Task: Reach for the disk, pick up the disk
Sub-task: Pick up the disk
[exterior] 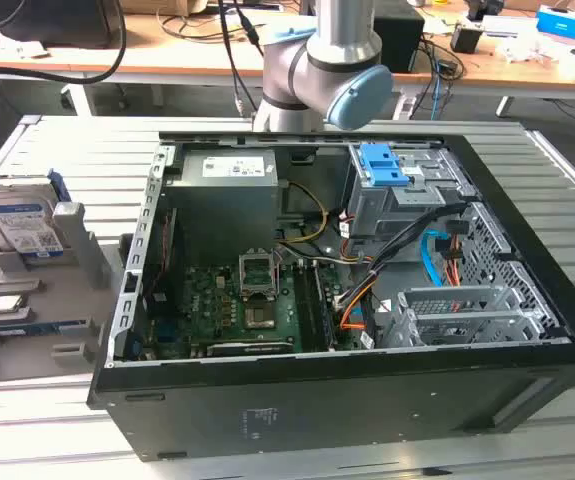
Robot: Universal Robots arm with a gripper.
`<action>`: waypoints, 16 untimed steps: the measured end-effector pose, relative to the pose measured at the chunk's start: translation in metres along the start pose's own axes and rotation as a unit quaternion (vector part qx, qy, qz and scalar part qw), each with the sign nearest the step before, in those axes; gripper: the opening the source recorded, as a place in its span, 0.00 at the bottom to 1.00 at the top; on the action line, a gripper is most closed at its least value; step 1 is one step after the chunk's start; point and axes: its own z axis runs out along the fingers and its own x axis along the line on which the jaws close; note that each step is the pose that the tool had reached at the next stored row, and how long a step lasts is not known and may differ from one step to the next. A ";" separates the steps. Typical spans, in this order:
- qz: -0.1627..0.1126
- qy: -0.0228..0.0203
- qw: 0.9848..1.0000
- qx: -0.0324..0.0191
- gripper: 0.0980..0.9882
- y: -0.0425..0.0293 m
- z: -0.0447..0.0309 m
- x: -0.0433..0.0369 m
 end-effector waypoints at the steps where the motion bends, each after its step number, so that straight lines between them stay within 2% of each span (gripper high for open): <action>1: -0.006 0.000 1.000 0.000 0.01 0.0000 0.0000 0.0001; 4: -0.048 0.002 0.999 0.000 0.01 0.0000 0.0000 0.0000; 10: -0.092 0.003 0.996 0.000 0.01 0.0000 0.0000 0.0000; 14: -0.117 0.004 0.993 0.000 0.01 0.0000 0.0000 0.0000; 16: -0.136 0.005 0.991 0.000 0.01 0.0000 0.0000 0.0000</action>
